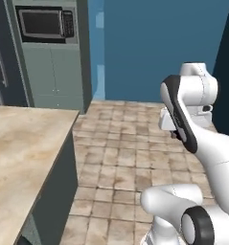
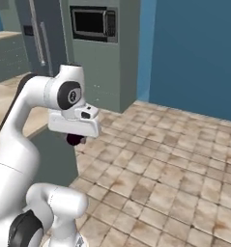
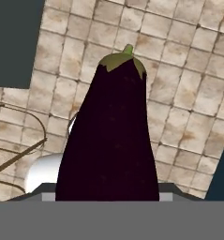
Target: Transport the chicken drumstick and eggplant to the fridge. Place the chicken drumstick on the rack containing meat and place the eggplant on the rack containing the vegetable, ensuring meats and vegetables are on different racks.
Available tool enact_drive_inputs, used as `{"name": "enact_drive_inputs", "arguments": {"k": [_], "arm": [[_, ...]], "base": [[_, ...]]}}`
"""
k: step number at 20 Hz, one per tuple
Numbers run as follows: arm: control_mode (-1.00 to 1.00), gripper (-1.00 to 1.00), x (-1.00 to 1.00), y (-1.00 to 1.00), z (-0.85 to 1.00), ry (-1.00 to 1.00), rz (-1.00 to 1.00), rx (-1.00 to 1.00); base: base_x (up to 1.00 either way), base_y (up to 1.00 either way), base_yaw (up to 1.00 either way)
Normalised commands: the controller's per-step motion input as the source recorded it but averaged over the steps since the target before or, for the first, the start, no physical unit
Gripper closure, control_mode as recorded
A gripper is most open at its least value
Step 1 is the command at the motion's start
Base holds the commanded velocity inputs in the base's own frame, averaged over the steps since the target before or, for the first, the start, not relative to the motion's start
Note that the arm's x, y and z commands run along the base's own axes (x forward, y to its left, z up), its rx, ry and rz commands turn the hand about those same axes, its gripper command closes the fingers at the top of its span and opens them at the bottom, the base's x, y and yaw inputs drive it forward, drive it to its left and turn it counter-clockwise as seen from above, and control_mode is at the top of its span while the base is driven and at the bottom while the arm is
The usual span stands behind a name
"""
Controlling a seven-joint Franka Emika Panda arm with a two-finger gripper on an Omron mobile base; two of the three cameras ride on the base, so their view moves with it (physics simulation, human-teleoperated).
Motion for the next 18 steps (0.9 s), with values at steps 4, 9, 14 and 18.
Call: {"name": "enact_drive_inputs", "arguments": {"k": [4, 9, 14, 18], "arm": [[1.00, 1.00, 0.00, 0.00, 0.00, 0.00, 0.00, 0.00], [1.00, 1.00, 0.00, 0.00, 0.00, 0.00, 0.00, 0.00], [1.00, 1.00, 0.00, 0.00, 0.00, 0.00, 0.00, 0.00], [1.00, 1.00, 0.00, 0.00, 0.00, 0.00, 0.00, 0.00]], "base": [[0.51, -0.01, -0.01], [1.00, -0.46, 0.00], [1.00, -0.65, 0.00], [1.00, -0.31, 0.00]]}}
